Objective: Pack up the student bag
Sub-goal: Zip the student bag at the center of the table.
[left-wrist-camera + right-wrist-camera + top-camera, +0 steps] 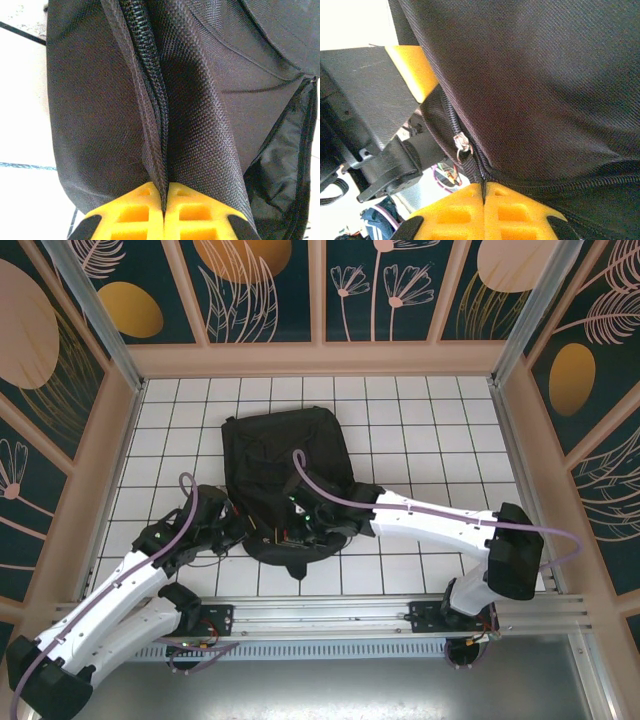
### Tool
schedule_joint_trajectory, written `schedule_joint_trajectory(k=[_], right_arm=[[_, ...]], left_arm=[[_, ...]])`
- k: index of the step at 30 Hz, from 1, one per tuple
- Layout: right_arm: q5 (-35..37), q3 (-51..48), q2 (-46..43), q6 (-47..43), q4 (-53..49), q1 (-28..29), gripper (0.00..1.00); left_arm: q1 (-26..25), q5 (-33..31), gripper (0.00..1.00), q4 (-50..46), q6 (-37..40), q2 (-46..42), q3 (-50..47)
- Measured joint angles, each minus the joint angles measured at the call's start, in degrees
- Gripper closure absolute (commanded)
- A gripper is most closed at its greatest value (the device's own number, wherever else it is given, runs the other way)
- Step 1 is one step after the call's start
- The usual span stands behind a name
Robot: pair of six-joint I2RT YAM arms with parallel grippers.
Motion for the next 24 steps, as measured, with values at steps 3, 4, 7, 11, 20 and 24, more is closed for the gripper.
schedule_joint_trajectory(k=[3, 4, 7, 11, 20, 24], right_arm=[[0.5, -1.4, -1.5, 0.2, -0.5, 0.3, 1.0], [0.6, -1.8, -2.0, 0.2, -0.7, 0.4, 1.0], [1.3, -2.6, -3.2, 0.2, -1.7, 0.4, 1.0], [2.2, -2.8, -4.1, 0.1, -2.8, 0.3, 1.0], [2.5, -4.1, -7.1, -1.2, -4.0, -2.7, 1.0], [1.8, -4.8, -7.3, -2.8, -4.4, -3.5, 1.0]], left_arm=[[0.0, -1.0, 1.0, -0.3, 0.3, 0.0, -0.2], [0.0, -1.3, 1.0, -0.5, 0.4, 0.0, -0.2], [0.0, -2.0, 1.0, -0.9, 0.9, 0.0, -0.2], [0.0, -3.2, 1.0, -1.4, 1.6, -0.2, -0.2], [-0.2, -3.3, 1.0, -0.8, 2.8, -1.9, -0.2], [-0.2, -3.9, 1.0, -1.0, 4.1, -1.9, -0.2]])
